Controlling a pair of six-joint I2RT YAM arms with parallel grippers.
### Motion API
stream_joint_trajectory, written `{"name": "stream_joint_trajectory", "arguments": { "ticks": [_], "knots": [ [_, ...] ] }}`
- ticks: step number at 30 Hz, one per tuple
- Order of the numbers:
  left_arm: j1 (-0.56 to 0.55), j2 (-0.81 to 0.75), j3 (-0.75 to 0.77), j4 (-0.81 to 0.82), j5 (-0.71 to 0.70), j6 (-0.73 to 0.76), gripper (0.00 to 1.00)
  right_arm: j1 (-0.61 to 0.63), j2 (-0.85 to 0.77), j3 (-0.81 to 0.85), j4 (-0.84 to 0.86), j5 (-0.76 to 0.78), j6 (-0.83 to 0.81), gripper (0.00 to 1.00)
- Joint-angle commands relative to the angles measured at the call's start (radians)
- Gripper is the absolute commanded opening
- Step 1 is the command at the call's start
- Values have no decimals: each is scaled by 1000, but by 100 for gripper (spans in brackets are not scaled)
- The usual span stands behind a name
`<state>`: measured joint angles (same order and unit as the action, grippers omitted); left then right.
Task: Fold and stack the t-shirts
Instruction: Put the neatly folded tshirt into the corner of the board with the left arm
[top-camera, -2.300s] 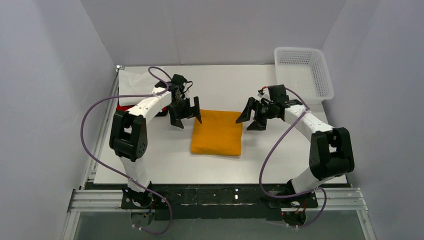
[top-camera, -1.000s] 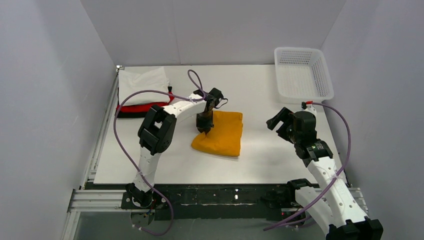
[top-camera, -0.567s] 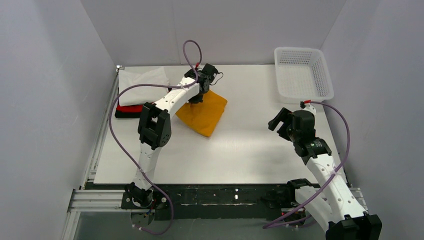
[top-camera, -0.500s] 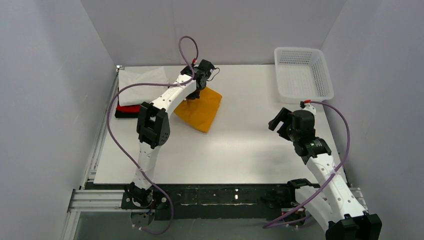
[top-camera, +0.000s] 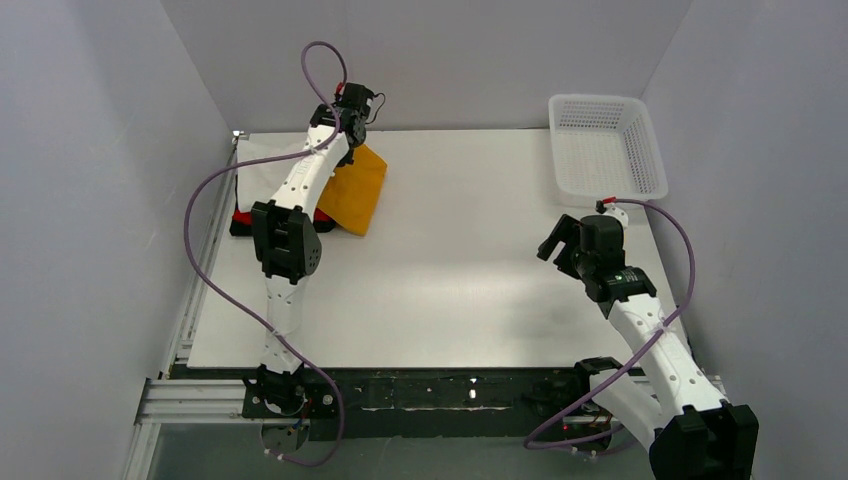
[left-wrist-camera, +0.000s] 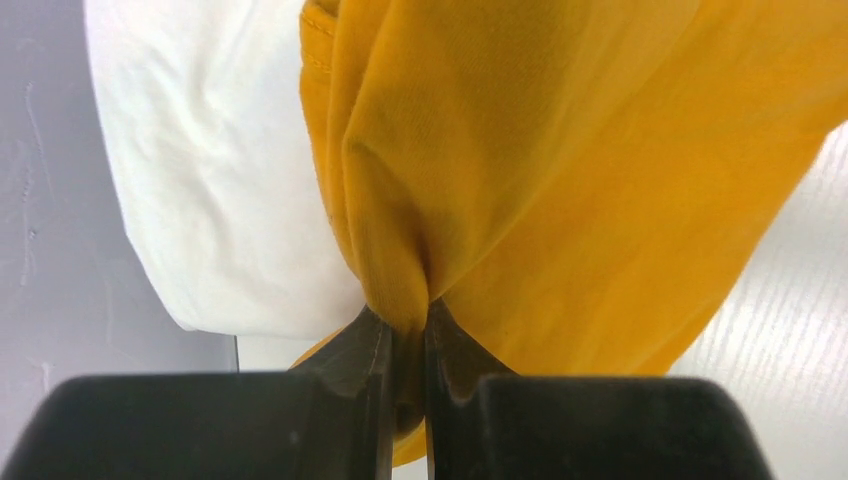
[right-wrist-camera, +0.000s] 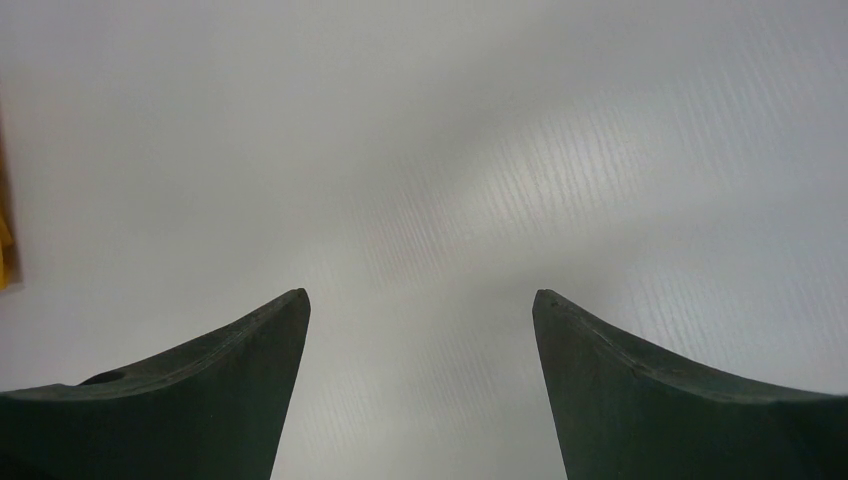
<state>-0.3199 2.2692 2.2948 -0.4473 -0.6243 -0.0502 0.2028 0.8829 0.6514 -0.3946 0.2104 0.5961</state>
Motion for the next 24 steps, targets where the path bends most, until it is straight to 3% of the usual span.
{"name": "stream_joint_trajectory", "arguments": {
  "ticks": [1,24],
  "knots": [
    [45,-41,72,-65,-2,46,0,-7,16,59,35,20,-17,90],
    [84,-219,195,-31,65,117,0,-13,27,85,39,-7,-16,89]
  ]
}}
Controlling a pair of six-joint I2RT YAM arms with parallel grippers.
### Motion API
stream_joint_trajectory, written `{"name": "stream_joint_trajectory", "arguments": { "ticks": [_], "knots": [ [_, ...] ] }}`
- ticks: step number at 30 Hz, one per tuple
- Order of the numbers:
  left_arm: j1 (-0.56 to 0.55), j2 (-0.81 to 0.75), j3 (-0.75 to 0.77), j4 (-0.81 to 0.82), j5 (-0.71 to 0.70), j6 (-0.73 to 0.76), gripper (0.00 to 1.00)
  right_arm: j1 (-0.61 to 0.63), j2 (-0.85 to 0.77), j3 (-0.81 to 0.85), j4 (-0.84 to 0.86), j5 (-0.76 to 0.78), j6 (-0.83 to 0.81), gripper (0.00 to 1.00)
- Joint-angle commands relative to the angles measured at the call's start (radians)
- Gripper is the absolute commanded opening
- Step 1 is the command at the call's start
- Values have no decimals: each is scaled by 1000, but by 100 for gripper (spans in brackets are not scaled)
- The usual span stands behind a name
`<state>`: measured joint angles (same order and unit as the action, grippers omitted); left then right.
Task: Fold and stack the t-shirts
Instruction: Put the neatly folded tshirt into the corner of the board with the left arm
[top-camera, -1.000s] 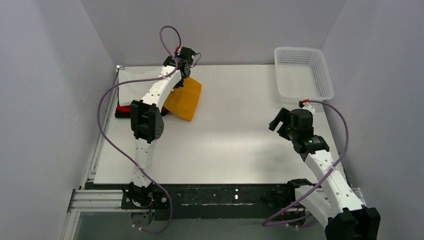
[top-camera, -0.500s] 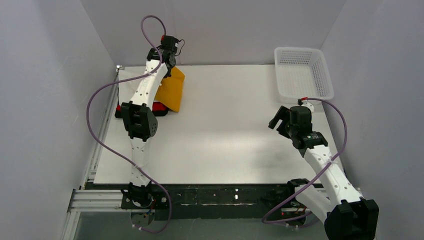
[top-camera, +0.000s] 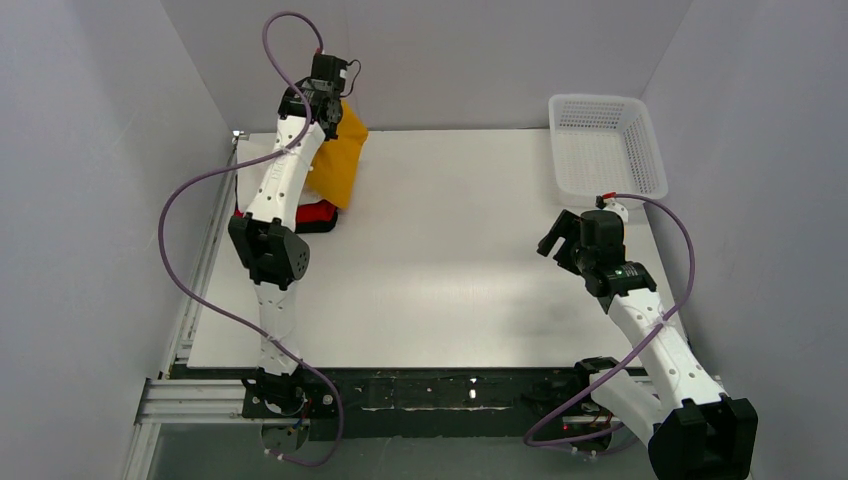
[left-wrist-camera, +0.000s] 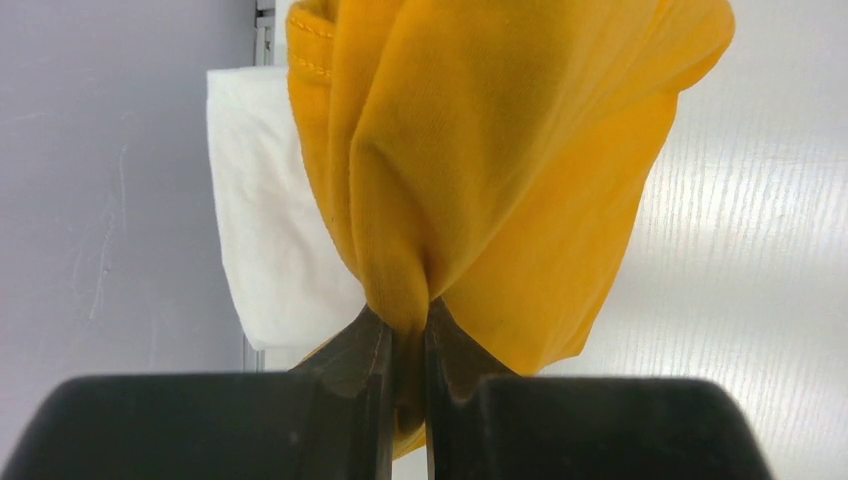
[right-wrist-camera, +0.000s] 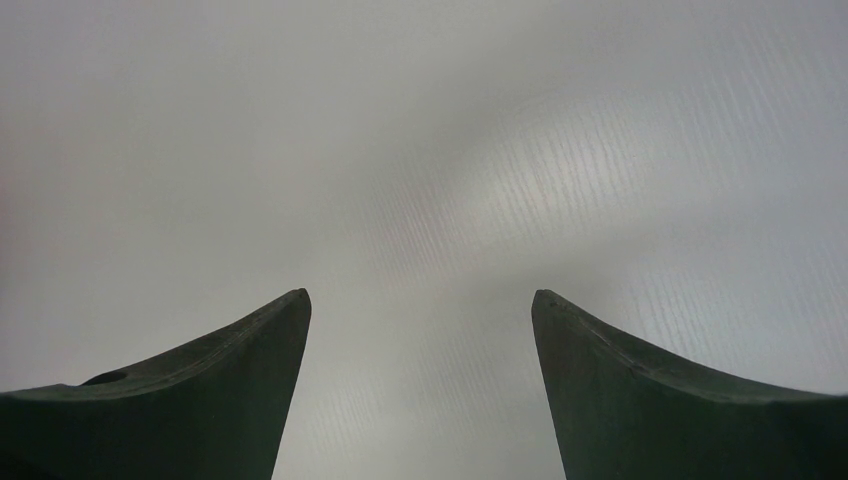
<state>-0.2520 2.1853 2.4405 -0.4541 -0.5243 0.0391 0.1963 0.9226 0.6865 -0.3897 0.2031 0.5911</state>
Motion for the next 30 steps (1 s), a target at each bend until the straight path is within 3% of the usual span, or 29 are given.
{"name": "stream_joint_trajectory", "arguments": {
  "ticks": [1,12,18,23,30],
  "knots": [
    [21,-144,47,-26,-33,25,0,-7,-13,51,33,-1,-8,89],
    [65,-209,54,-37,32,-25,0,-8,19,64,44,-30,19,88],
    [100,-225,-100,-10,50,-31,0,-8,24,64,27,-36,31,87],
    [197,-171,-162,-66,141,-173,0,-8,18,68,13,-15,33,87],
    [322,-55,-133,-89,185,-244,0,-8,39,91,12,-19,40,86]
  ]
}}
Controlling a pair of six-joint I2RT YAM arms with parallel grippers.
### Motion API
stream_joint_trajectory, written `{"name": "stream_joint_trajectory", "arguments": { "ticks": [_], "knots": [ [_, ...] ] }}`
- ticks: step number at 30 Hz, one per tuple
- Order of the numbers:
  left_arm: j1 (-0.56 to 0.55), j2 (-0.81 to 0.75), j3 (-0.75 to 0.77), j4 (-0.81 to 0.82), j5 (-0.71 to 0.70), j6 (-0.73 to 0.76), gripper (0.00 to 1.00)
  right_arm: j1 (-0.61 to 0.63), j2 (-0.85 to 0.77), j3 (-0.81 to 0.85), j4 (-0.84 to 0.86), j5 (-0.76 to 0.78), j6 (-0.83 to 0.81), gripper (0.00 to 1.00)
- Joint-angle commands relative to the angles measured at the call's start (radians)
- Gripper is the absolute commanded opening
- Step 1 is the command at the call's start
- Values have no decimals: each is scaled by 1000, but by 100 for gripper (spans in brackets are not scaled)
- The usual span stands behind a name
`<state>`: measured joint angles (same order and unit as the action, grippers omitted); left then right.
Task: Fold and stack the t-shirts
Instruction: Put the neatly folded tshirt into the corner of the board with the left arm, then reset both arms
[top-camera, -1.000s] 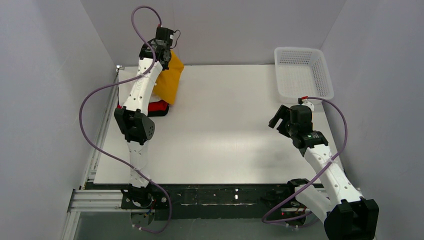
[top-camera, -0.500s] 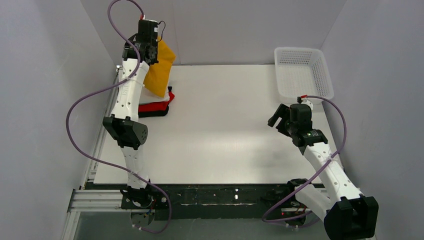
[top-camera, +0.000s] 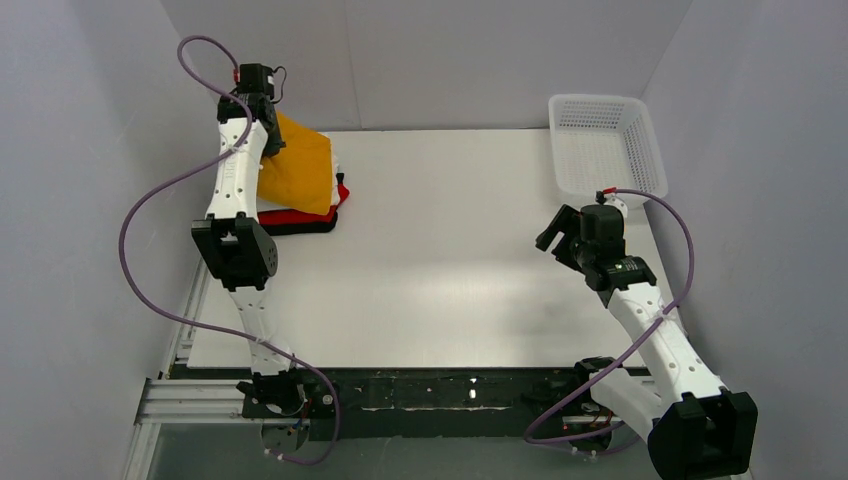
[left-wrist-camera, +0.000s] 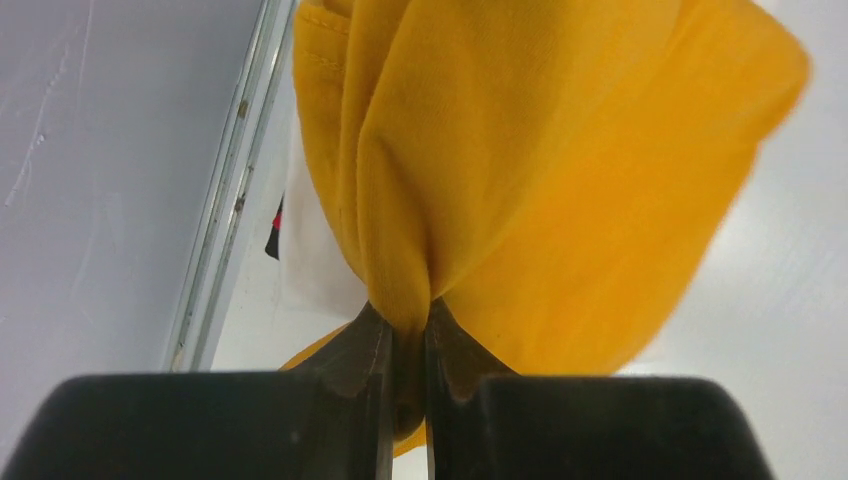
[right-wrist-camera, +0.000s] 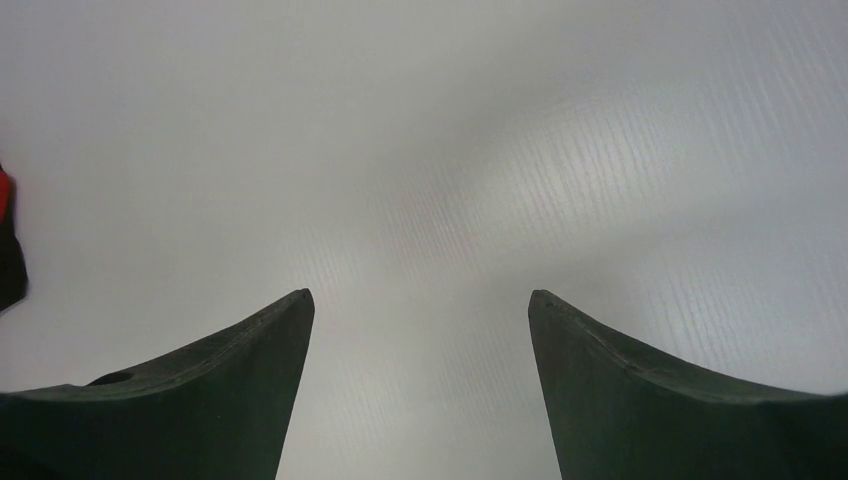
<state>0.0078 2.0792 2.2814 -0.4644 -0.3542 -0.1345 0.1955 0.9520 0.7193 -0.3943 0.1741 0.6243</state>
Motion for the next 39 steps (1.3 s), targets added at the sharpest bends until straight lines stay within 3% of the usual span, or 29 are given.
{"name": "stream_joint_trajectory", "arguments": {
  "ticks": [1,14,17,20,22,24,25,31,34,39],
  "knots": [
    [74,62,25,-82,11,-80,0,-7,14,59,18,8,8,86],
    [227,77,-252,105,183,-287,2,-7,56,77,12,-16,10,85],
    [249,68,-326,158,209,-337,29,-7,61,81,12,-17,11,84],
    [261,59,-363,193,236,-340,62,-7,64,84,12,-20,8,85],
    [262,55,-353,195,243,-319,74,-7,68,86,10,-20,8,84],
    [261,54,-288,162,236,-297,94,-7,69,92,2,-18,4,84],
    [261,53,-248,130,230,-285,98,-7,67,95,-2,-16,3,84],
    [252,-8,1,-25,299,-256,98,-7,40,96,-13,-5,-1,85],
    [217,-83,-7,-31,337,-235,98,-7,5,78,-15,0,-2,85],
    [123,-256,-141,-40,532,-215,98,-7,-68,45,-11,-3,-20,86]
  ]
}}
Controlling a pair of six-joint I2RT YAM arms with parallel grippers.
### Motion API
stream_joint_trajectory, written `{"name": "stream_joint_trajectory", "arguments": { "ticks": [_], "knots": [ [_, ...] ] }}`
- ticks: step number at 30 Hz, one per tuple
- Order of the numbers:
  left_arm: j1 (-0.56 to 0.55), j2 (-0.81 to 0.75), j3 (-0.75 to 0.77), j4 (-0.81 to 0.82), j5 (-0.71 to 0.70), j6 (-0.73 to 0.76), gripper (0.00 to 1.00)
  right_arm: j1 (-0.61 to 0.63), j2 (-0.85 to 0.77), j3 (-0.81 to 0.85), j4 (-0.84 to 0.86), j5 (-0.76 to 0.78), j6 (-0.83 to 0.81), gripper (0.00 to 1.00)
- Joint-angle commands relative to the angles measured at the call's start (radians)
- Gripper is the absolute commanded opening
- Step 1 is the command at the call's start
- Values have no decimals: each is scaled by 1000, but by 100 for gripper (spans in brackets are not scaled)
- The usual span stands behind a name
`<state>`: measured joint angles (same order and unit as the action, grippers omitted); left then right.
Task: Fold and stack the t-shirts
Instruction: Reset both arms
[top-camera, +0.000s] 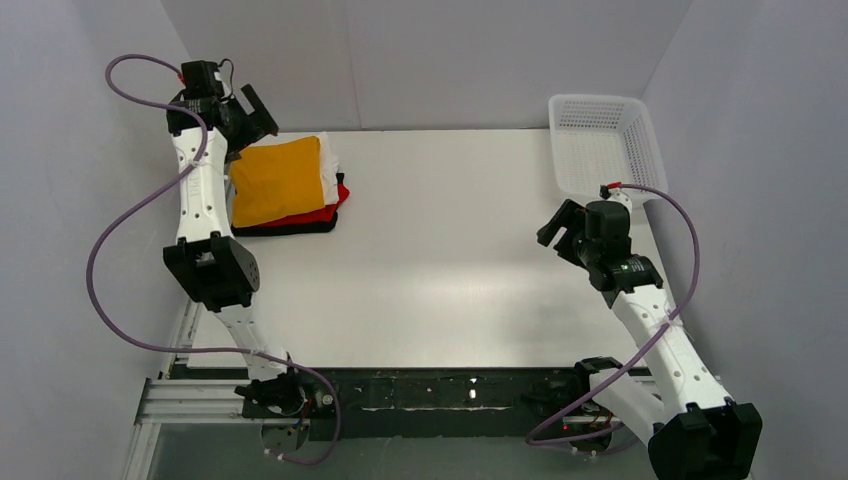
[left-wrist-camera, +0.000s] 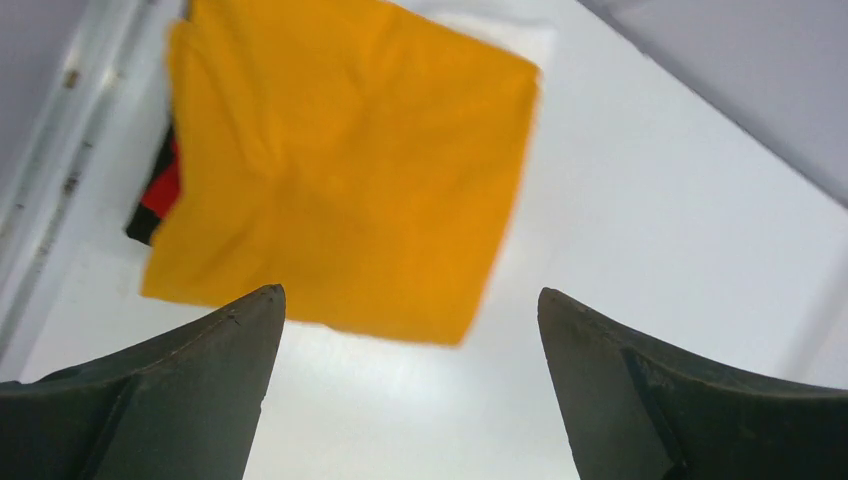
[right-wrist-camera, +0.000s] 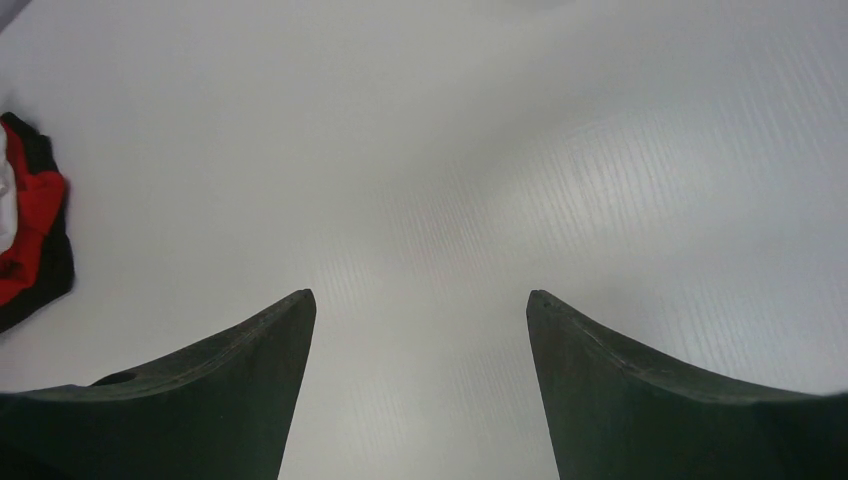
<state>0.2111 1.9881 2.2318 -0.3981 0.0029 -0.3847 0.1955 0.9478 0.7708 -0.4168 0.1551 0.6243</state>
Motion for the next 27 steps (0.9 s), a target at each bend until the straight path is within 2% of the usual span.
{"name": "stream_joint_trajectory", "arguments": {
  "ticks": [1,5,9,12,14,17,19,21,22,27],
  "knots": [
    [-108,-193,-130,-90,183,57,98,-7,-80,-16,11,17,-25,86],
    [-192,-288,-284,-12,203,87,98,-7,-130,-42,10,12,-40,86],
    [-283,-401,-449,-14,200,50,98,-7,-182,-79,24,-14,-38,87],
    [-388,-611,-765,137,146,20,98,-7,-219,-108,48,-15,-38,87],
    [-457,-763,-1053,254,88,-46,98,-7,-241,-128,56,-8,-45,88],
    [-492,-933,-1311,377,100,-123,98,-7,-270,-142,37,2,-62,88],
    [-514,-994,-1397,371,76,-152,98,-7,-289,-159,27,8,-63,88],
    [-563,-1017,-1431,369,-30,-139,98,-7,-314,-188,37,7,-58,88],
    [-582,-1013,-1428,361,-75,-127,98,-8,-325,-204,42,4,-54,87],
    [-592,-956,-1358,301,-71,-125,98,-7,-385,-252,66,6,-39,87]
  ]
}}
